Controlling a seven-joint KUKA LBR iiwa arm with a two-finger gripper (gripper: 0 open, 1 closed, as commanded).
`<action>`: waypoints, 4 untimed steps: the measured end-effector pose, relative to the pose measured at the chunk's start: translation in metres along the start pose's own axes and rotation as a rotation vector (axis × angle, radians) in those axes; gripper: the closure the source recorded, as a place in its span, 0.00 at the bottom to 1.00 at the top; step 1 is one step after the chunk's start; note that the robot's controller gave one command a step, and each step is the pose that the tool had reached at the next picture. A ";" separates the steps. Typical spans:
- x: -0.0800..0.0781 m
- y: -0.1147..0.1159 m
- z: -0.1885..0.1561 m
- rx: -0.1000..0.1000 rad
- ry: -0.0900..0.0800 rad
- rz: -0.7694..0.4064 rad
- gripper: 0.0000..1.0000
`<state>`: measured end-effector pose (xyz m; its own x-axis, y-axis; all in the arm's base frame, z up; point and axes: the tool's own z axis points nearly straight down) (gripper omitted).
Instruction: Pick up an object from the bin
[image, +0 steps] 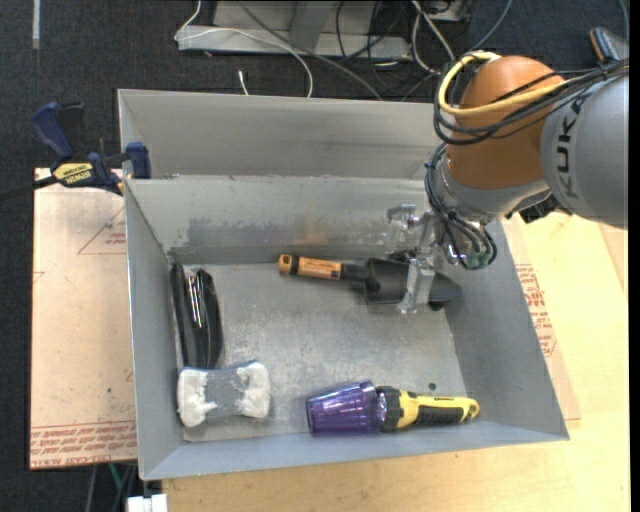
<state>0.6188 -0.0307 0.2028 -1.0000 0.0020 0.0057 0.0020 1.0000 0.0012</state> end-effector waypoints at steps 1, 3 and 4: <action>-0.001 0.000 -0.005 0.001 -0.008 -0.001 0.00; -0.011 -0.023 0.064 -0.003 -0.016 0.427 0.00; -0.006 0.009 0.103 -0.002 -0.005 0.359 0.00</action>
Offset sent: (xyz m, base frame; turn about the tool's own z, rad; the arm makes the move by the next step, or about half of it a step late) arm 0.0161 -0.0336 -0.1328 0.3390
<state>0.6242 -0.0220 0.0994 -0.9356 0.3530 0.0008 0.3530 0.9356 0.0022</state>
